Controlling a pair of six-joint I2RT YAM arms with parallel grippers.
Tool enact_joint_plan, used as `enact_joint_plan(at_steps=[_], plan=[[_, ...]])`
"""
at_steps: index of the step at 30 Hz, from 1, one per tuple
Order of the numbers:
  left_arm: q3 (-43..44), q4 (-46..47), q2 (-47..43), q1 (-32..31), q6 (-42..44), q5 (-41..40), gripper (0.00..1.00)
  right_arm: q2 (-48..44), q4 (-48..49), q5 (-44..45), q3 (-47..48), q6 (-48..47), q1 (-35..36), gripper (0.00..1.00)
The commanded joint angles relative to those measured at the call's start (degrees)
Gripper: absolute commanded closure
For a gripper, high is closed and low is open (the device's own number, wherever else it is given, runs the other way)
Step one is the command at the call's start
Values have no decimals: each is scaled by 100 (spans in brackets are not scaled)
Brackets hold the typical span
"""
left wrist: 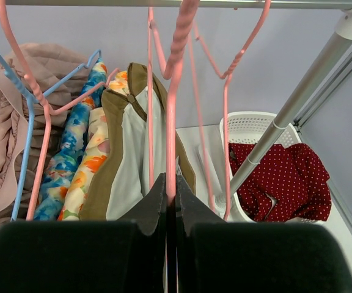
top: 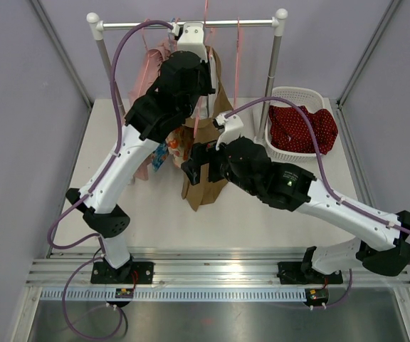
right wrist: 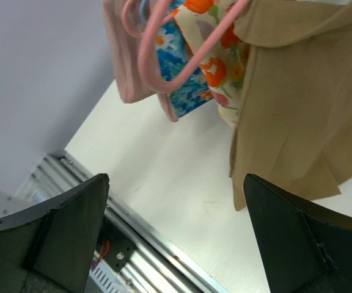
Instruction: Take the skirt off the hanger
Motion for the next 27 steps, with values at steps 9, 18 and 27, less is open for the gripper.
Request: enact_joint_plan(at_steps=[9,18,27], plan=[[-191,703,-652,52,14,-79,100,603,-115,2510,557,-373,164,0],[-6,720,-678,52,-390,175,100,902,1062,2599,223,-726,173,5],[-191,826,-801,52,-724,325,100,1008,1907,2660,-147,-893,164,63]])
